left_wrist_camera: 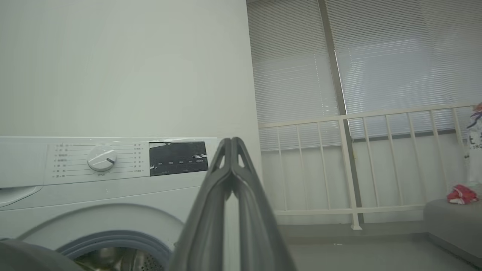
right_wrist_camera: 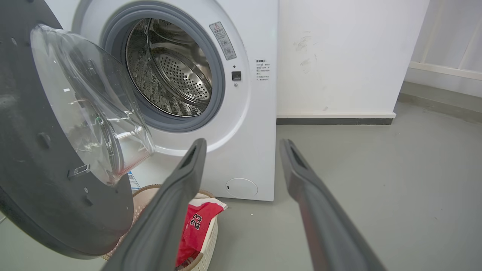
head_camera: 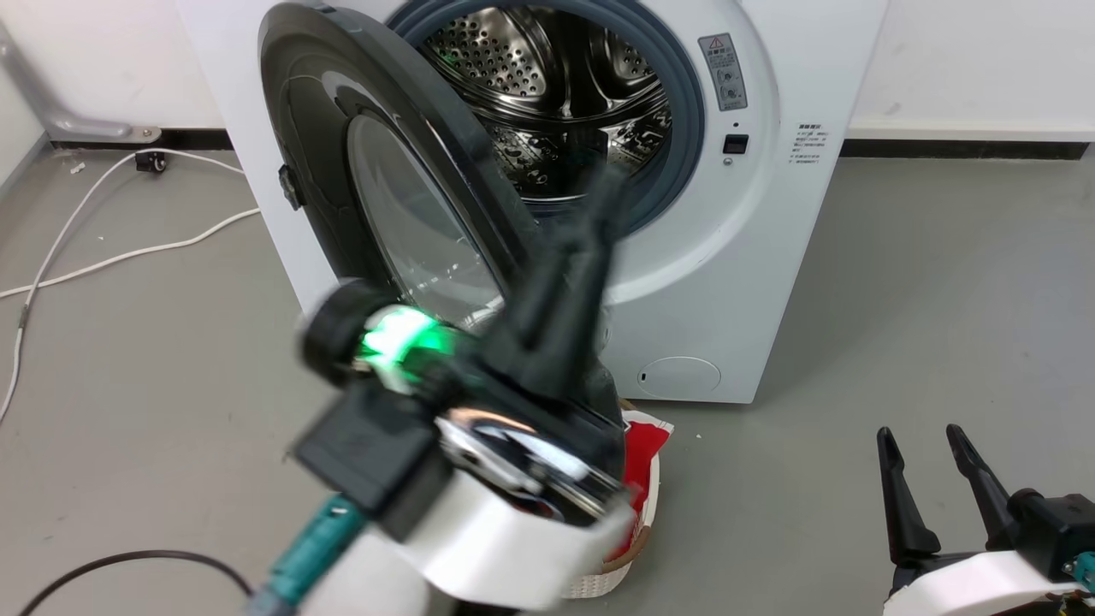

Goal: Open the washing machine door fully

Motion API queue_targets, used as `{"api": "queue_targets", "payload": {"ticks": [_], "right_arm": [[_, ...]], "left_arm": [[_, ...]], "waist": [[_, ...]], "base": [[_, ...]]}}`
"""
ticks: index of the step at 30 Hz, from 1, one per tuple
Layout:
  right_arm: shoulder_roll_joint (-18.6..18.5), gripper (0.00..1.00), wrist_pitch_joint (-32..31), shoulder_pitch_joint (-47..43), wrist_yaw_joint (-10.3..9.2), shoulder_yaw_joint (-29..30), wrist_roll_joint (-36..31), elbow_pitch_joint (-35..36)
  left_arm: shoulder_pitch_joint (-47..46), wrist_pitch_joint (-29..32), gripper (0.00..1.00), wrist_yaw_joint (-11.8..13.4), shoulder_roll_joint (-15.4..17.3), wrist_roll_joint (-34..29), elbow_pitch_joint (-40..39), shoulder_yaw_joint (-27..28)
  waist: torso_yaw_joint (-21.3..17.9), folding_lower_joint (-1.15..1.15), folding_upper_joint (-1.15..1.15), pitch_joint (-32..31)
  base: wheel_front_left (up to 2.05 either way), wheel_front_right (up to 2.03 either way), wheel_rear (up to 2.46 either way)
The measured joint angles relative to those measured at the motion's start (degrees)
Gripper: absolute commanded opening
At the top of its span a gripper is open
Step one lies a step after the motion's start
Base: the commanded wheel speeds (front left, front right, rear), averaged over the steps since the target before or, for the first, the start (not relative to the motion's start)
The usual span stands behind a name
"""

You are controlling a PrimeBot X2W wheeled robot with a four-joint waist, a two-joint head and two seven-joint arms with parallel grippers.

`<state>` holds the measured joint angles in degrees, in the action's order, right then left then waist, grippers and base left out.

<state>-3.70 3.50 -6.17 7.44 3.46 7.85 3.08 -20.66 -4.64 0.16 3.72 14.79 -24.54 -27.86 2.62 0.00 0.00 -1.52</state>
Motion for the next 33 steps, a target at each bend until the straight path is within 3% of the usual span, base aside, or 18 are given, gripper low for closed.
{"api": "queue_targets", "payload": {"ticks": [10,17,25,33], "right_arm": [[0.2,1.0,-0.3,-0.1,0.04,0.3,0.1,-0.3],[0.4,1.0,-0.4,-0.2,0.05,0.3,0.2,-0.6],[0.5,1.0,-0.5,-0.1,0.05,0.1,0.3,-1.1],[0.6,1.0,-0.5,0.0,0.05,0.1,0.4,-1.5]], "left_arm": [[-0.7,4.1,0.0,-0.3,-0.8,7.4,2.2,-12.6],[3.4,10.8,0.0,0.4,-0.7,11.4,9.1,-18.0],[7.0,15.6,0.0,0.9,0.0,14.7,19.5,-20.4],[5.7,11.9,0.0,3.6,0.1,12.6,27.8,-18.1]], "waist": [[-0.4,0.0,0.0,0.0],[-0.8,0.0,0.0,0.3],[-1.2,0.0,0.0,0.8],[-1.9,0.0,0.0,1.5]], "base": [[0.0,0.0,0.0],[0.0,0.0,0.0],[0.0,0.0,0.0],[0.0,0.0,0.0]]}}
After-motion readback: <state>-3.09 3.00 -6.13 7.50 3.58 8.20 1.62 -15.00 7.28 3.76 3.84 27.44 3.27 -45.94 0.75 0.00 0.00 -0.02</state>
